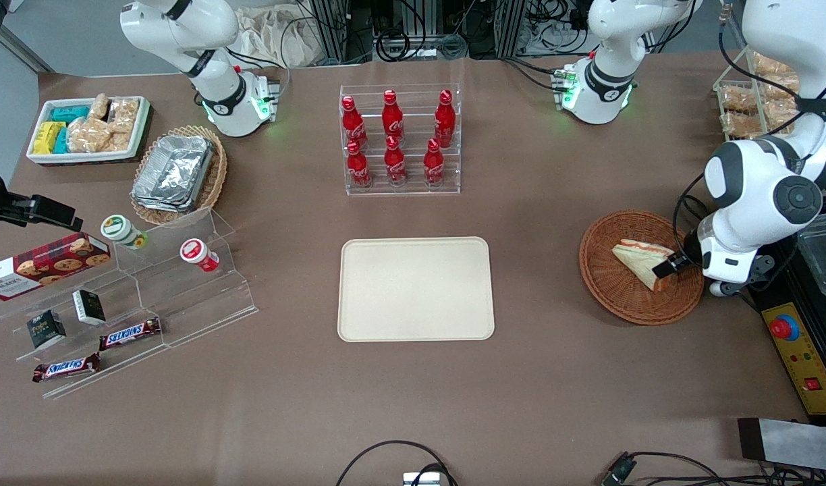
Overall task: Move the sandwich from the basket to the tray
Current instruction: 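Move the left gripper down over the sandwich in the wicker basket, then close the left gripper on the wrapped triangular sandwich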
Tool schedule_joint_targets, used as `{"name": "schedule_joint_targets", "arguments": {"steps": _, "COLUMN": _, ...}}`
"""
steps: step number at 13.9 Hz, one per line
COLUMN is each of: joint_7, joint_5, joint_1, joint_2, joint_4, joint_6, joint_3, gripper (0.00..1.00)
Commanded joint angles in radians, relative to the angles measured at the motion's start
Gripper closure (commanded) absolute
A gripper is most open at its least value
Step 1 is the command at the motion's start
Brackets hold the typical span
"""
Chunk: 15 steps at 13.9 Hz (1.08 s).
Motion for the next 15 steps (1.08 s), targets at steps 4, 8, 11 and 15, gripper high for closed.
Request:
{"name": "schedule_joint_targets", "arguments": {"steps": 4, "joint_7": -0.098, "joint_5": 0.01, "joint_1": 0.005, "joint_2": 0.058, "joint_4": -0.01, "joint_6": 0.036, "joint_3": -0.01, "gripper": 0.0}}
{"name": "schedule_joint_targets", "arguments": {"steps": 8, "joint_7": -0.098, "joint_5": 0.008, "joint_1": 0.005, "joint_2": 0.065, "joint_4": -0.013, "joint_6": -0.01, "joint_3": -0.008, "gripper": 0.24}}
{"name": "schedule_joint_targets", "arguments": {"steps": 11, "joint_7": -0.083, "joint_5": 0.013, "joint_1": -0.004, "joint_2": 0.053, "joint_4": 0.01, "joint_6": -0.092, "joint_3": -0.011, "gripper": 1.0}}
{"name": "schedule_joint_targets", "arguments": {"steps": 15, "joint_7": -0.022, "joint_5": 0.013, "joint_1": -0.009, "joint_2": 0.062, "joint_4": 0.276, "joint_6": -0.409, "joint_3": -0.042, "gripper": 1.0}}
